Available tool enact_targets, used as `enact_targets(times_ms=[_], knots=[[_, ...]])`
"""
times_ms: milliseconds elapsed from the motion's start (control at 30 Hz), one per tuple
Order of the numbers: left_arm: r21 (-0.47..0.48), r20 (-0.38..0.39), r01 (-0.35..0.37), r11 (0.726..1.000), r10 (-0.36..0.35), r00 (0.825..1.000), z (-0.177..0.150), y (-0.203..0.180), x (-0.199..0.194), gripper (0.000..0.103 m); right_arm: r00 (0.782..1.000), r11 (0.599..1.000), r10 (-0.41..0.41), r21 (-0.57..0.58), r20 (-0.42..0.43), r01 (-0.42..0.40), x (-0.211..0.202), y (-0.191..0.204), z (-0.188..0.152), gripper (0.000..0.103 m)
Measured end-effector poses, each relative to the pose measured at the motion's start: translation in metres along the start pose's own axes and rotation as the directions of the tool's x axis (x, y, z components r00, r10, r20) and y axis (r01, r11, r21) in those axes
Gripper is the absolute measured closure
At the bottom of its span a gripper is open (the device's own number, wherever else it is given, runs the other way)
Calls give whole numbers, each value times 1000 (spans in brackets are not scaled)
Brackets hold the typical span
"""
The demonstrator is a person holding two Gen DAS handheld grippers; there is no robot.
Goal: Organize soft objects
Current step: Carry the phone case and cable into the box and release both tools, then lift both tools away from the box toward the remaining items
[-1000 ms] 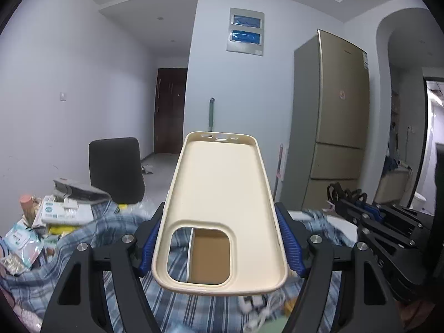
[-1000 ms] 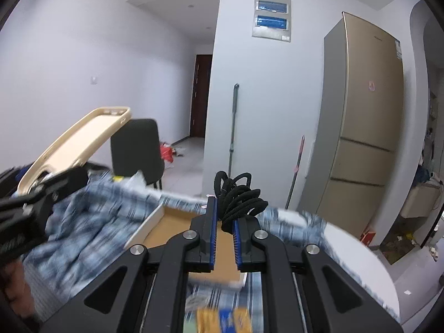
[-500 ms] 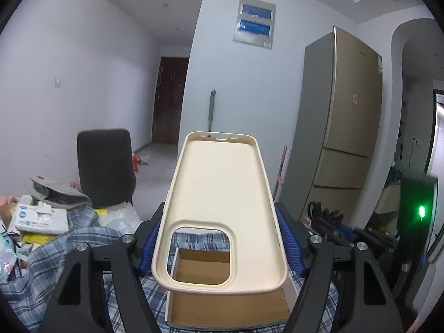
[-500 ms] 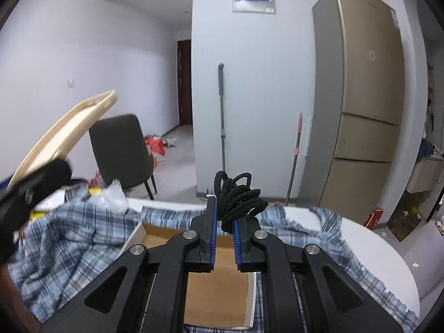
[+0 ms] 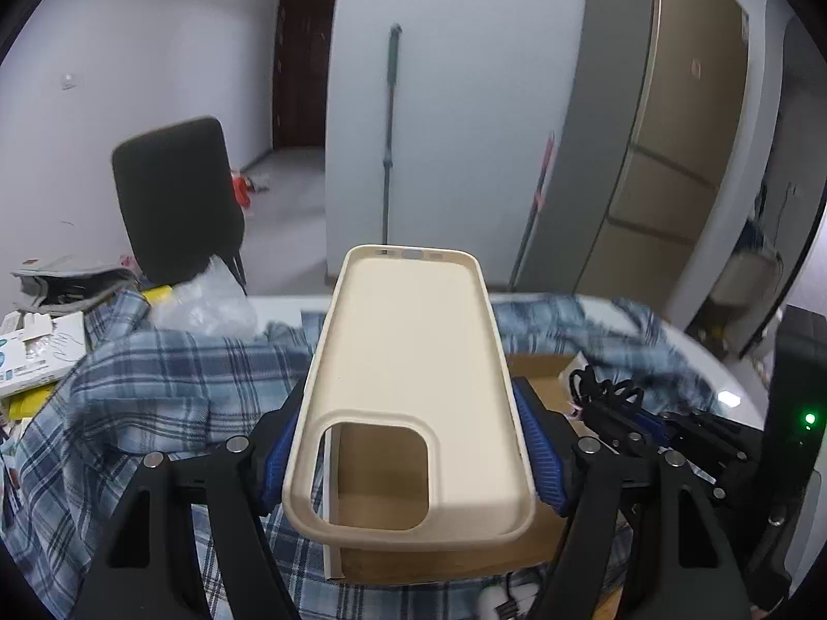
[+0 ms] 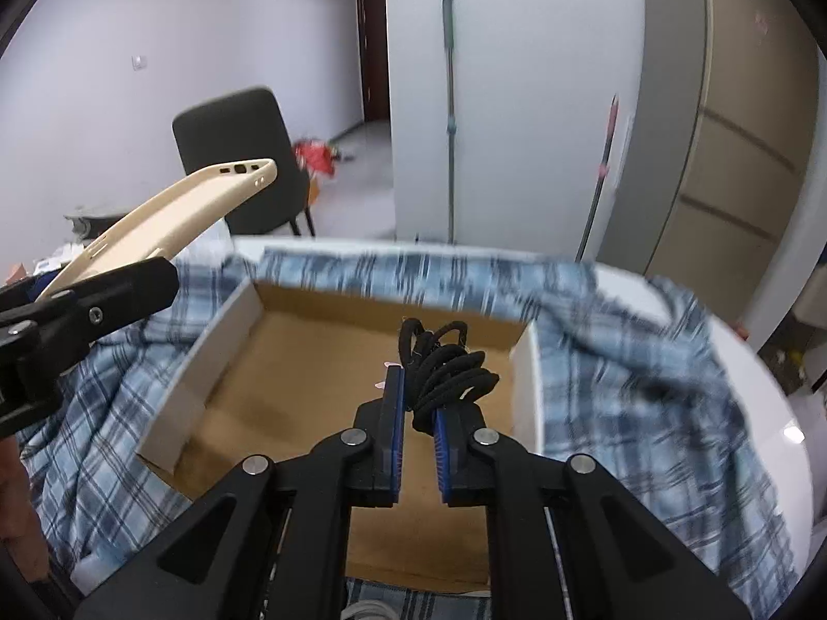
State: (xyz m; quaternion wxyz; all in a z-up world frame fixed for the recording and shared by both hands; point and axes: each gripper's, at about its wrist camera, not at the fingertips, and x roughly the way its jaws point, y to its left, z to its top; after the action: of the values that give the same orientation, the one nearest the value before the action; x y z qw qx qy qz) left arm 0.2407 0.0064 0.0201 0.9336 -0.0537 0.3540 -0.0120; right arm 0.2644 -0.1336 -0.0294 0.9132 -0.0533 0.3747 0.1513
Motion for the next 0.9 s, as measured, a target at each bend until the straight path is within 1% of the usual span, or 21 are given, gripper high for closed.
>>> enact_targets(times_ms=[133, 233, 400, 533, 600, 667, 700, 767, 833, 867, 900], knots=[[-12, -86, 12, 1000, -13, 996, -9, 5, 27, 28, 998, 1000, 30, 3, -59, -30, 15, -2, -9, 93], [-25, -143, 22, 999, -25, 989, -17, 5, 42, 28, 989, 997, 76, 28, -127, -73, 30, -2, -15, 93], [-20, -219, 21, 1000, -25, 975, -28, 6, 61, 28, 976, 995, 102, 41, -191, -96, 42, -3, -23, 93], [-14, -226, 23, 1000, -26, 974, -30, 5, 65, 28, 969, 992, 127, 52, -210, -119, 44, -4, -24, 93], [-18, -224, 33, 999, -36, 974, -30, 4, 65, 28, 968, 992, 125, 51, -217, -116, 44, -4, -24, 91], [-22, -222, 39, 999, -43, 974, -29, 4, 64, 26, 968, 993, 113, 58, -226, -102, 47, -7, -24, 88], [-23, -217, 40, 999, -44, 975, -28, 4, 63, 23, 967, 993, 108, 61, -231, -96, 47, -7, -24, 87], [-32, -187, 34, 999, -40, 982, -26, 6, 58, 21, 966, 993, 108, 62, -234, -96, 46, -8, -23, 85], [-38, -168, 31, 999, -37, 985, -24, 7, 55, 21, 966, 993, 109, 60, -234, -98, 43, -9, -22, 79], [-40, -162, 33, 999, -39, 986, -23, 8, 52, 21, 967, 993, 111, 61, -230, -99, 41, -9, -21, 73], [-44, -154, 35, 998, -41, 987, -22, 9, 50, 21, 968, 993, 113, 63, -225, -101, 39, -10, -20, 62]])
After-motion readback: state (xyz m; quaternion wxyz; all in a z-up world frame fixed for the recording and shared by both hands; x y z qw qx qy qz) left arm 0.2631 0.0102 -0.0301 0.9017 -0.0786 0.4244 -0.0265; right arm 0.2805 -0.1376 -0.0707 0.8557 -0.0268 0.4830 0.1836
